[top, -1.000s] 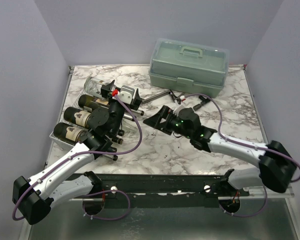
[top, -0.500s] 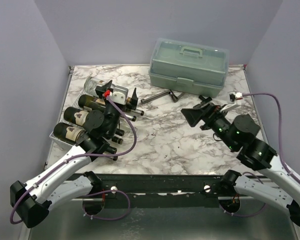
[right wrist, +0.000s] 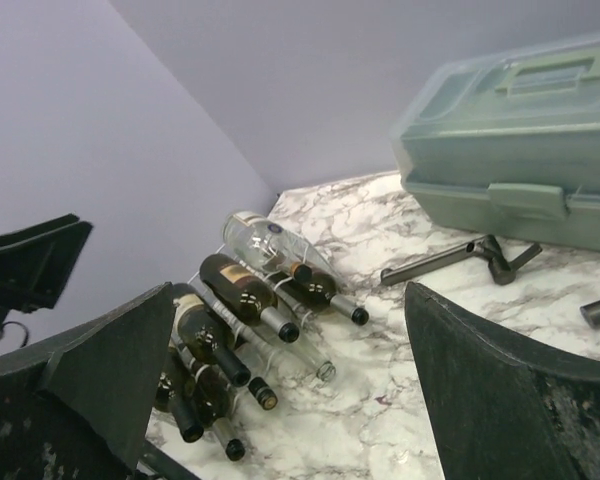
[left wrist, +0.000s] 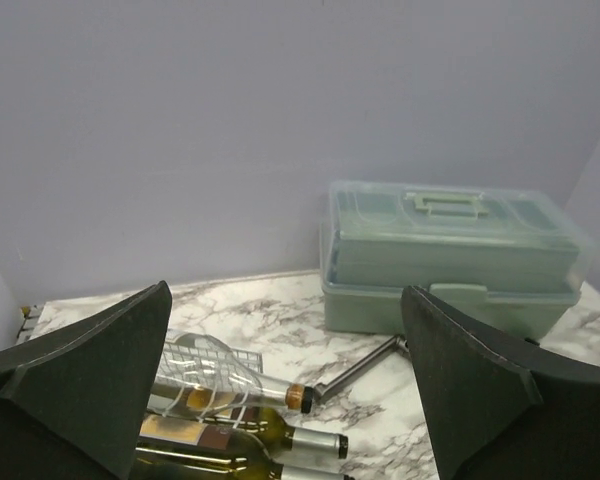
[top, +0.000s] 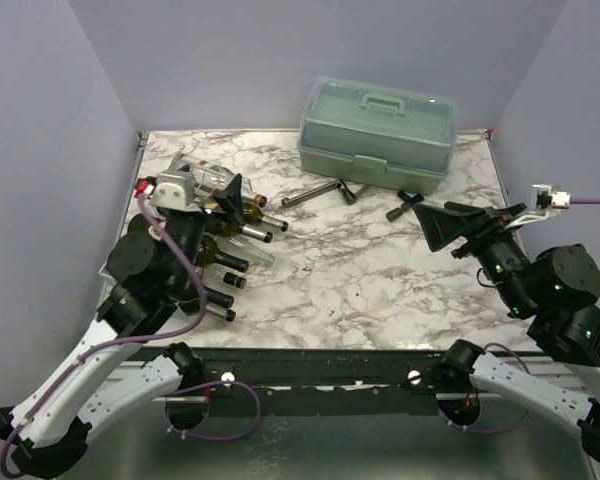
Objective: Put the wine bottle on the wine rack
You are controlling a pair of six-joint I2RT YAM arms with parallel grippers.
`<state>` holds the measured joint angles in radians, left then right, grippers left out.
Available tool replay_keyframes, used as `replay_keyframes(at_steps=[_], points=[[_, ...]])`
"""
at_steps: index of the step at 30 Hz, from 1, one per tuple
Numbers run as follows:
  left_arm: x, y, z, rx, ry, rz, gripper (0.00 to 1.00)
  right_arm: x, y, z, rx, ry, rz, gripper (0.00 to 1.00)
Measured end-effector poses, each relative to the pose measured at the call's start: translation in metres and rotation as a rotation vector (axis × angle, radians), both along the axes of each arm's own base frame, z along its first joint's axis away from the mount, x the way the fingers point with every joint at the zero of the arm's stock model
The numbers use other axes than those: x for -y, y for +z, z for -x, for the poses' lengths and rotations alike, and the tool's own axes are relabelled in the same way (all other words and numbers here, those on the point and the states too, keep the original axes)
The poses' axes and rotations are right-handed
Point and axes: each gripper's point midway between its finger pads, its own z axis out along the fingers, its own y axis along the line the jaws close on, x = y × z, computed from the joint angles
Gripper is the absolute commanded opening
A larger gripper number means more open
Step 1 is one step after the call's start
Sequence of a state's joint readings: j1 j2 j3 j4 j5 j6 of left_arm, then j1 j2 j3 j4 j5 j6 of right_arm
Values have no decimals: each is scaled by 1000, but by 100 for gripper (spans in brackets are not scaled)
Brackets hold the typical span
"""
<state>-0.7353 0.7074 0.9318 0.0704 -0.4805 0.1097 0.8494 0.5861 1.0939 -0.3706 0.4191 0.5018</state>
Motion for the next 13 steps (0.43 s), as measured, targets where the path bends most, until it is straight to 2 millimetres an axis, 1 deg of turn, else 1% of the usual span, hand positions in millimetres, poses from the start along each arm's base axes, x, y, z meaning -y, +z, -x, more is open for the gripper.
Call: replay_keyframes(at_steps=[3,7,9,11,13], points=[[-17,30,20,32,-8,59,99,14,13,6,42,-24,1,100],[-41,65,48,94,-14,136,99,33,26,16,86,-57,-5,100],[-51,79,59,124,-17,167,99,42,33,20,106,-72,-13,100],[-57,87,66,140,-18,183,99,48,39,23,122,-84,-19,100],[-60,91,69,145,-19,190,99,52,42,26,137,-88,-15,100]])
